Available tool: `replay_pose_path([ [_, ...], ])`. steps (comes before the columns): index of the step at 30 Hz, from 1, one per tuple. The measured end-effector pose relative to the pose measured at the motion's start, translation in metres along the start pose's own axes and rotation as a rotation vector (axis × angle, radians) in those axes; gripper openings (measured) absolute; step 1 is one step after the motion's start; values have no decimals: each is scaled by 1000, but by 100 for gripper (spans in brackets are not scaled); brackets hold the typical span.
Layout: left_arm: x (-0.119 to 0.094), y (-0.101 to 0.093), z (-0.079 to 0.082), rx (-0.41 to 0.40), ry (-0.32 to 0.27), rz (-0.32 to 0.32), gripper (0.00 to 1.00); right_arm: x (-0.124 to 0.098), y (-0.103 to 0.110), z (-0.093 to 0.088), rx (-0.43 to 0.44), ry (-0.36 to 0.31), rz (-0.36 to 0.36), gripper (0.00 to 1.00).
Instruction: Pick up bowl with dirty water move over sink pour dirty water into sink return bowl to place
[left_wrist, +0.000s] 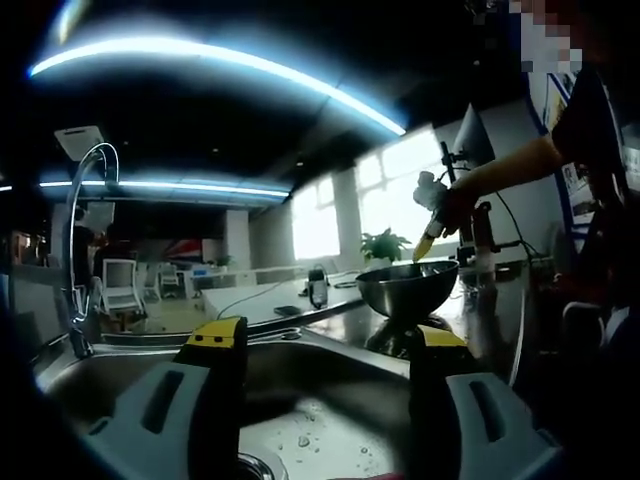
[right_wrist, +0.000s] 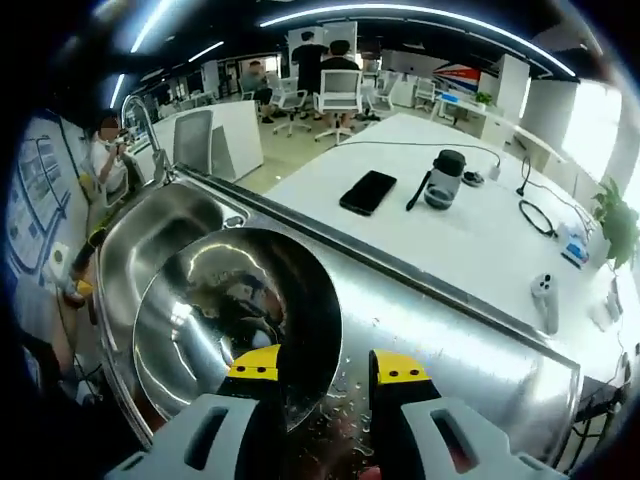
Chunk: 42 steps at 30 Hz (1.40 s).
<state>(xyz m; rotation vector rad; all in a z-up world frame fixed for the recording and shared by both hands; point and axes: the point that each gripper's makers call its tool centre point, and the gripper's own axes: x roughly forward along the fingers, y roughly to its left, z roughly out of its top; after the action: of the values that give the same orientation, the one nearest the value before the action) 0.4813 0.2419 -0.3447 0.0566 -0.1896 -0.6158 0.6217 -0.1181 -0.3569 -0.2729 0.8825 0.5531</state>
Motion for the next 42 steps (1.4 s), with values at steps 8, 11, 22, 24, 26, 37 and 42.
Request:
replay_pose_path([
  [8,0,0,1,3,-8,3,60,8,7,1,1,49,15,26],
  [11,-1,0,2,1,-8,5,60,13,-5,5,1,73,7,26],
  [22,-1,1,1,-2,-7,8,60,20,-5,-7,-6,182,-22,20],
  [24,-1,1,1,-1,-7,8,60,18,1,-11,3,189,-21,20],
  [26,-1,1,1,1,-6,6,60,17,8,-16,19,204,-13,20],
  [37,-2,1,1,10,-9,10,60,26,21,-44,67,341,20,17],
  [42,-2,0,1,17,-7,6,60,26,16,-47,103,366,18,11],
])
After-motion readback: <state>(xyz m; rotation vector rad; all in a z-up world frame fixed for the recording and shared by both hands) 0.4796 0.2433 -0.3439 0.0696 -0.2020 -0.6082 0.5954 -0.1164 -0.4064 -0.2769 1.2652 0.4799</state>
